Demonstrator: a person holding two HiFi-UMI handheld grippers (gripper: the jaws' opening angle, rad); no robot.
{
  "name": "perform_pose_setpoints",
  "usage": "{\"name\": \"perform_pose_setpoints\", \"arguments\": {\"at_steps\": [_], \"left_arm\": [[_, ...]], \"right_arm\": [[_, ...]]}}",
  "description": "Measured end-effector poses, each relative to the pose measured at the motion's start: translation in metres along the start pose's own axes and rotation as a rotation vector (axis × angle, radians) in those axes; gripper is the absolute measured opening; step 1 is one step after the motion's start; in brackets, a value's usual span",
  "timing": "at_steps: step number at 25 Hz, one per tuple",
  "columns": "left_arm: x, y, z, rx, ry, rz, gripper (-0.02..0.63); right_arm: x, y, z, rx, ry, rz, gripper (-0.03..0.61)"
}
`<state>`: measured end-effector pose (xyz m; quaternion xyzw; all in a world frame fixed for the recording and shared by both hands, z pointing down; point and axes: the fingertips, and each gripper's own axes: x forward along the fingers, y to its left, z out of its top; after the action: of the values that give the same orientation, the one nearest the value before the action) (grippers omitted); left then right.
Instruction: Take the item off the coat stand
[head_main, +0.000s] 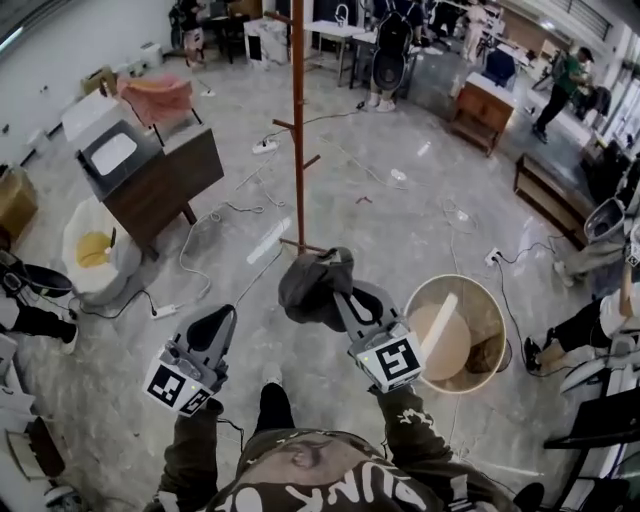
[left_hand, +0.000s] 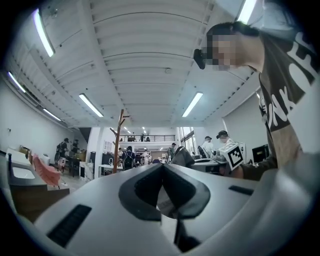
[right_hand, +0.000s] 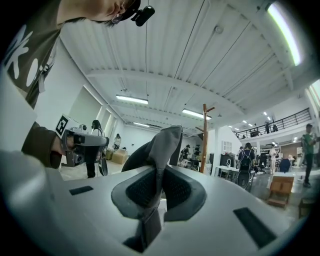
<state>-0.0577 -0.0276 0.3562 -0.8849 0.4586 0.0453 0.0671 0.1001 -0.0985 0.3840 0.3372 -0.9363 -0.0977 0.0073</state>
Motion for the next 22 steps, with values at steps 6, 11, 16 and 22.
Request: {"name": "perform_pose_setpoints", "arguments": {"at_steps": [6, 11, 16, 22], "left_arm": [[-0.020, -0.075, 0.022, 0.026, 0.036, 0.023, 0.005], [-0.025, -0.113, 0.030, 0.046, 0.034, 0.011, 0.005], [-0.030, -0.140, 0.033, 0.052, 0.034, -0.020, 0.005], [-0.058, -0.173, 0.039, 0.048, 0.032, -0.044, 0.005]], "right_arm": [[-0.074, 0.008, 0.014, 0.011, -0.010, 0.011, 0.032], [-0.108, 0.014, 0.018, 0.014, -0.031, 0.008, 0.032], [-0.130, 0.024, 0.022, 0.011, -0.038, -0.005, 0.032], [-0.163, 0.053, 0.030, 0.007, -0.037, -0.014, 0.032]]}}
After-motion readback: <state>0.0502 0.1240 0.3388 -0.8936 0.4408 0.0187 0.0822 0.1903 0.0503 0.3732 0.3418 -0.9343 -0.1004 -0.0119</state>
